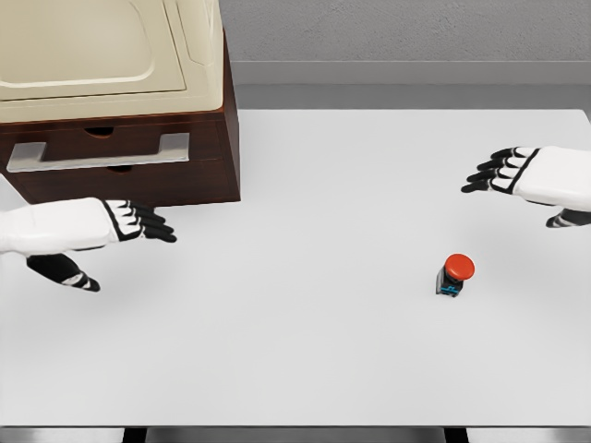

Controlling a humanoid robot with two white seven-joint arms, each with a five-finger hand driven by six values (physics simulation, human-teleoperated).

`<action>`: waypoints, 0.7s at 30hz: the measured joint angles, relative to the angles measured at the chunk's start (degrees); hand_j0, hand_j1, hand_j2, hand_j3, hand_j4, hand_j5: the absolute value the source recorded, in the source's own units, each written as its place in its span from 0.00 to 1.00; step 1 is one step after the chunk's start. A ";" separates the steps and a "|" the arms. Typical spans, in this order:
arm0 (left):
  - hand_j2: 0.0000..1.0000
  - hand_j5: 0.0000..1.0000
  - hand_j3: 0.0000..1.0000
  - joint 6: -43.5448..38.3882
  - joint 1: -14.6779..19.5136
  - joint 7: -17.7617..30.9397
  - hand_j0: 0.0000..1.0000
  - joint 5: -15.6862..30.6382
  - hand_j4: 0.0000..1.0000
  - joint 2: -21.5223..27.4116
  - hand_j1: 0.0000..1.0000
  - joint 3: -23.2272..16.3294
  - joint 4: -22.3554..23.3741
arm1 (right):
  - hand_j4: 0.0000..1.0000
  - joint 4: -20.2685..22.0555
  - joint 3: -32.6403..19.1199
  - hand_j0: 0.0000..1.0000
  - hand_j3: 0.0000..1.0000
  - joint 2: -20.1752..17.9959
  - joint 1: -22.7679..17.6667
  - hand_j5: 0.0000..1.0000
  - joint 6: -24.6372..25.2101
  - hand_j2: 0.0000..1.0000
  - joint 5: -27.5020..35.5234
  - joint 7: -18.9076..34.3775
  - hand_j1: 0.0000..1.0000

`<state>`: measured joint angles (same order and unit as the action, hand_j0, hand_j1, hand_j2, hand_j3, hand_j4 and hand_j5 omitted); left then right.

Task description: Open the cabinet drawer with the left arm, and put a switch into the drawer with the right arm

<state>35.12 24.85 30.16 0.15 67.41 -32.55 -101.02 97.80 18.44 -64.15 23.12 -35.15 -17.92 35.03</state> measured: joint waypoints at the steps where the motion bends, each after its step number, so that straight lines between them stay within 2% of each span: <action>1: 1.00 1.00 1.00 0.00 0.46 -0.30 1.00 0.05 1.00 0.01 1.00 -0.73 0.01 | 1.00 0.03 -0.01 1.00 1.00 0.03 0.09 1.00 0.00 1.00 -0.02 0.00 1.00; 4: 1.00 1.00 1.00 -0.01 1.85 -0.77 1.00 1.07 1.00 0.02 1.00 -3.16 0.02 | 1.00 -0.02 -0.02 1.00 1.00 0.02 0.09 1.00 0.01 1.00 0.08 0.00 1.00; 7: 1.00 1.00 1.00 -0.01 5.94 0.73 1.00 6.10 1.00 0.05 1.00 -8.12 0.00 | 1.00 -0.77 -0.43 1.00 1.00 -0.31 1.84 1.00 0.02 1.00 -0.09 -0.01 1.00; 12: 1.00 1.00 1.00 0.02 11.19 4.07 1.00 22.29 1.00 0.51 1.00 -12.38 -0.04 | 1.00 -1.31 2.43 1.00 1.00 -1.22 1.67 1.00 0.00 1.00 -0.30 0.00 1.00; 14: 1.00 1.00 1.00 0.02 12.24 4.45 1.00 27.03 1.00 0.50 1.00 -12.95 -0.04 | 1.00 -1.35 3.49 1.00 1.00 -1.40 1.84 1.00 0.00 1.00 -0.33 0.00 1.00; 18: 1.00 1.00 1.00 -1.48 16.11 4.75 1.00 31.33 1.00 0.20 1.00 -13.26 -0.01 | 1.00 -1.35 4.56 1.00 1.00 -1.55 1.84 1.00 0.00 1.00 -0.42 0.00 1.00; 21: 1.00 1.00 1.00 -4.36 16.19 4.82 1.00 32.25 1.00 -0.37 1.00 -13.43 0.02 | 1.00 -1.32 4.88 1.00 1.00 -1.58 1.76 1.00 0.00 1.00 -0.38 0.00 1.00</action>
<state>30.75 41.05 34.98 32.40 67.04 -45.98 -101.00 96.48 23.32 -65.73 24.87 -35.15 -18.29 35.02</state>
